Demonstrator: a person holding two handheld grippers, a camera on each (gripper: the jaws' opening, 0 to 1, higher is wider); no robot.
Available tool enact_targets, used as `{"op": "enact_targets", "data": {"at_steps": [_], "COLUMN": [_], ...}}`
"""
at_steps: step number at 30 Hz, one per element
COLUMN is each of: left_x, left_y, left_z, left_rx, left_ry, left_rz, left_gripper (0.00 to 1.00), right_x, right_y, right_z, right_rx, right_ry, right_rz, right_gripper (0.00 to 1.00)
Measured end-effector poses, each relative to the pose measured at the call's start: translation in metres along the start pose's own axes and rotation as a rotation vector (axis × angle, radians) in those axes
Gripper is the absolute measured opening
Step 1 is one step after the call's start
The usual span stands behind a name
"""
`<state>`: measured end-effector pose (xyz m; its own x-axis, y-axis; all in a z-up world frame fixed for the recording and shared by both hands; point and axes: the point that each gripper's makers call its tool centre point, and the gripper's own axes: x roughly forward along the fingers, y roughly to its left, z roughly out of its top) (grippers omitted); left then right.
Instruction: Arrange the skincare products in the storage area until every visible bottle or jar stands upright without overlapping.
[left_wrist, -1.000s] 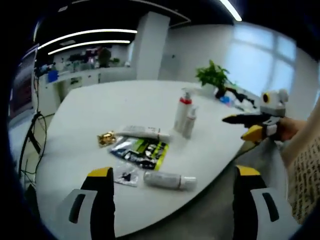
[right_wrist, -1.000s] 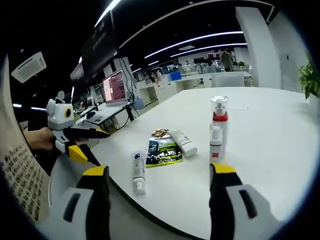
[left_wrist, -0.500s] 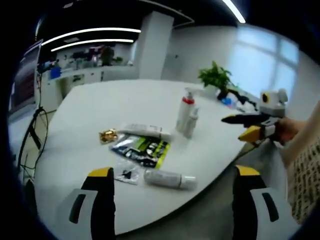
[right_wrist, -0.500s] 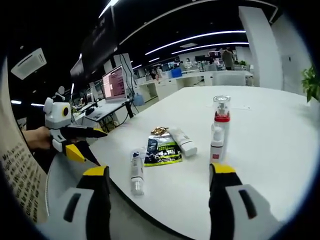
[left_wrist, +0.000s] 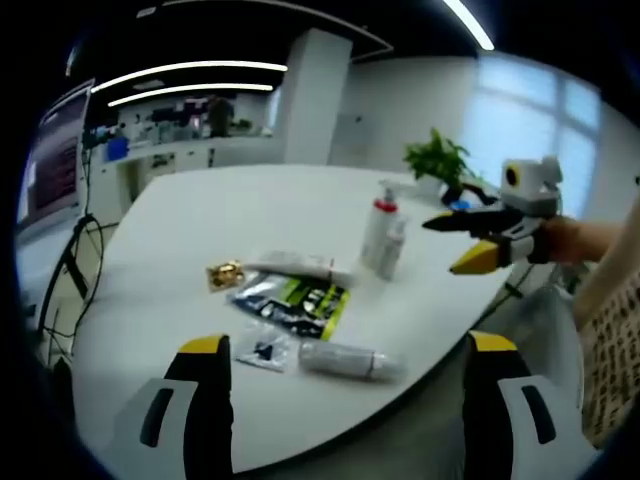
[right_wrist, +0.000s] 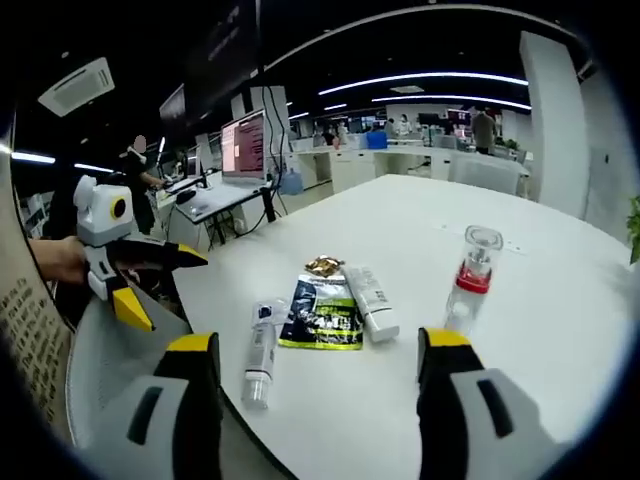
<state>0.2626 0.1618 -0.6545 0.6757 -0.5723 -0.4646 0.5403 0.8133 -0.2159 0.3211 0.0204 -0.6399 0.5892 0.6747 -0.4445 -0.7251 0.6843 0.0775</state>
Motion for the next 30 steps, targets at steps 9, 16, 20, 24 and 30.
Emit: {"op": "enact_targets", "data": {"at_steps": [9,16,20,24,30], "left_x": [0.001,0.001,0.002,0.002,0.002], "left_y": [0.002,0.0,-0.001,0.0,0.003], "left_z": [-0.001,-0.002,-0.004,-0.003,-0.003], "left_rx": [-0.034,-0.03,-0.021,-0.038,-0.073], "left_ry": [-0.001,0.009,0.017,0.014,0.008], "left_rz": [-0.014,-0.024,-0.032,-0.036,-0.037], "left_gripper": [0.95,0.94,0.94,0.94,0.94], "right_x": [0.043,0.076,0.091,0.11,0.14], "right_y": [-0.001,-0.006,-0.011,-0.02,-0.036], "right_z": [0.009,0.016,0.022,0.024,0.018], "right_rx": [-0.072,-0.103,-0.083,-0.066,-0.058], "right_ry": [0.071,0.108,0.104,0.121,0.167], "right_rz": [-0.003,0.028,0.041,0.028,-0.009], "right_gripper": [0.76,0.76,0.75,0.72,0.7]}}
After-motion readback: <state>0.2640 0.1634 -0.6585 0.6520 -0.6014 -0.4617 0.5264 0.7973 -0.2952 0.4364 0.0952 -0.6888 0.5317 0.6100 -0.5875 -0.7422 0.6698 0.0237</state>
